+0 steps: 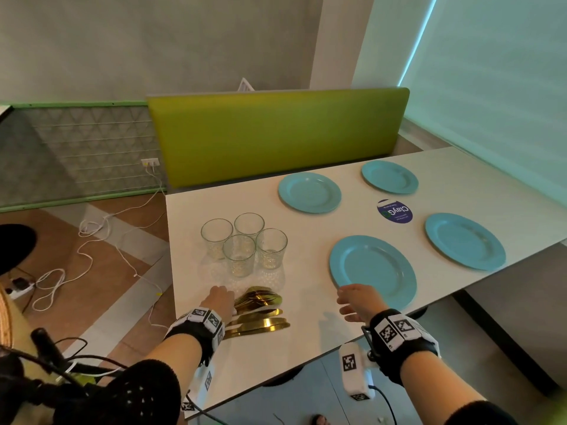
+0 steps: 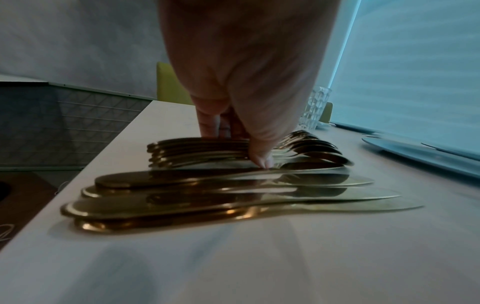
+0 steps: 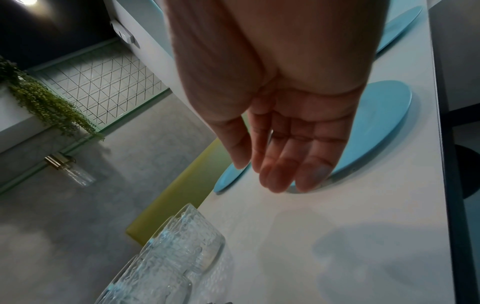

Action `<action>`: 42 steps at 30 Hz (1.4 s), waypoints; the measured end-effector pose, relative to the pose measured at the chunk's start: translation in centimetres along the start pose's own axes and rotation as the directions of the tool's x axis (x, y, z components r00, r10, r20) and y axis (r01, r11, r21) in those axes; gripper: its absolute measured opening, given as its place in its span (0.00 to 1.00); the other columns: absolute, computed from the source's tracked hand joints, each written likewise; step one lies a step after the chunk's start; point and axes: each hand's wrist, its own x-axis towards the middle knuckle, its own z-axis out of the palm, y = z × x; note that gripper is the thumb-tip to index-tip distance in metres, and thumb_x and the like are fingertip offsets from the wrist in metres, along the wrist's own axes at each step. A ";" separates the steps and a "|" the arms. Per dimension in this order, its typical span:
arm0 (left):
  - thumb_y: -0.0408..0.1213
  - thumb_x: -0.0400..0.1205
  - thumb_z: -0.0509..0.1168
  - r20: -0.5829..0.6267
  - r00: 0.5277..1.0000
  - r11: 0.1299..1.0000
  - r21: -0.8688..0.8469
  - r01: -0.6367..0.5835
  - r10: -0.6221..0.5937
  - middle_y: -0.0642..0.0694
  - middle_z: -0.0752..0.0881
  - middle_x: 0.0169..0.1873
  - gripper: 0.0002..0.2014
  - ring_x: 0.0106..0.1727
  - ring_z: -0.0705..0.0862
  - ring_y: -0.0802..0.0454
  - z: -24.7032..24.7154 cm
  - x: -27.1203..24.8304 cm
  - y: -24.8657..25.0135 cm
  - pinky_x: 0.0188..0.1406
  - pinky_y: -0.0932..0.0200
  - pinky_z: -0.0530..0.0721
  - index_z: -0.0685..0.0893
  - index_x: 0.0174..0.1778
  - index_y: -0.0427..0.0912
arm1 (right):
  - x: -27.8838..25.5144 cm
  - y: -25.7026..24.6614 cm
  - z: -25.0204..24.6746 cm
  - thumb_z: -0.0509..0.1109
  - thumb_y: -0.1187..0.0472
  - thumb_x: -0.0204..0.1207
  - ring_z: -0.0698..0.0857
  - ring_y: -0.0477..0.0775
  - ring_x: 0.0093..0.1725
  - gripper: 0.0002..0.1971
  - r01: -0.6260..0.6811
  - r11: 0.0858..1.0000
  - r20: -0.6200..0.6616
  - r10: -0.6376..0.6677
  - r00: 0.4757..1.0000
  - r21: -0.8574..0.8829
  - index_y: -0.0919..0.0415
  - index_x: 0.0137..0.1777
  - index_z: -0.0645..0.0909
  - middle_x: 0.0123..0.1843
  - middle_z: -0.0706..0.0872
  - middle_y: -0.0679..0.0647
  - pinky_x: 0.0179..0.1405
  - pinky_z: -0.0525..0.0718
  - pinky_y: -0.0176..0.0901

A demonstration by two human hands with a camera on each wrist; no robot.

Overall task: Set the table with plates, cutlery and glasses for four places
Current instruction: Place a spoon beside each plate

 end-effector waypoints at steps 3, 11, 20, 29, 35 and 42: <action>0.33 0.86 0.55 -0.002 1.000 1.000 0.017 -0.006 0.006 0.39 0.70 0.71 0.18 0.74 0.68 0.43 0.6 -0.1 0.5 0.71 0.52 0.73 0.69 0.72 0.37 | -0.1 0.3 -0.1 0.62 0.67 0.81 0.78 0.52 0.29 0.10 -0.005 1.000 0.001 0.005 1.000 -0.015 0.60 0.38 0.77 0.36 0.81 0.55 0.30 0.77 0.41; 0.29 0.86 0.50 -0.018 0.998 0.998 -0.020 -0.062 0.062 0.38 0.70 0.72 0.18 0.74 0.68 0.42 0.5 0.1 1.0 0.71 0.53 0.71 0.66 0.73 0.35 | -0.2 0.5 -0.4 0.62 0.67 0.81 0.79 0.52 0.30 0.09 -0.005 1.000 -0.026 0.004 1.000 -0.031 0.61 0.39 0.78 0.36 0.81 0.55 0.30 0.78 0.41; 0.26 0.85 0.50 -0.055 0.990 0.979 -0.153 -0.138 0.131 0.39 0.71 0.70 0.18 0.72 0.70 0.44 -1.6 -0.1 1.8 0.71 0.53 0.71 0.66 0.71 0.35 | 0.0 0.3 -0.4 0.62 0.67 0.81 0.79 0.51 0.30 0.08 0.018 0.997 -0.015 -0.019 1.000 -0.078 0.61 0.40 0.79 0.37 0.82 0.54 0.30 0.79 0.40; 0.38 0.87 0.53 -0.089 0.956 0.788 -0.548 -0.282 0.281 0.35 0.81 0.57 0.15 0.59 0.81 0.39 -9.1 -1.8 10.1 0.55 0.51 0.78 0.72 0.64 0.31 | -0.6 -3.1 0.5 0.64 0.58 0.81 0.80 0.49 0.30 0.08 0.159 0.985 0.063 -0.155 0.986 -0.066 0.61 0.54 0.79 0.38 0.82 0.51 0.29 0.79 0.38; 0.33 0.86 0.54 -0.075 0.918 0.367 -0.901 -0.230 0.390 0.47 0.75 0.35 0.08 0.33 0.74 0.55 -10.5 -1.8 15.5 0.33 0.62 0.78 0.75 0.56 0.33 | 0.1 -4.7 -1.4 0.64 0.61 0.81 0.81 0.49 0.31 0.06 0.296 0.955 -0.032 -0.296 0.955 -0.009 0.57 0.45 0.82 0.37 0.85 0.52 0.34 0.81 0.40; 0.32 0.88 0.50 -0.036 0.922 0.137 -0.986 -0.096 0.385 0.46 0.73 0.30 0.14 0.30 0.72 0.54 -11.7 -0.4 21.1 0.23 0.67 0.77 0.74 0.38 0.42 | 3.1 -4.9 -6.2 0.65 0.62 0.80 0.81 0.47 0.32 0.06 0.288 0.958 -0.120 -0.286 0.951 -0.002 0.62 0.46 0.83 0.36 0.84 0.51 0.33 0.81 0.37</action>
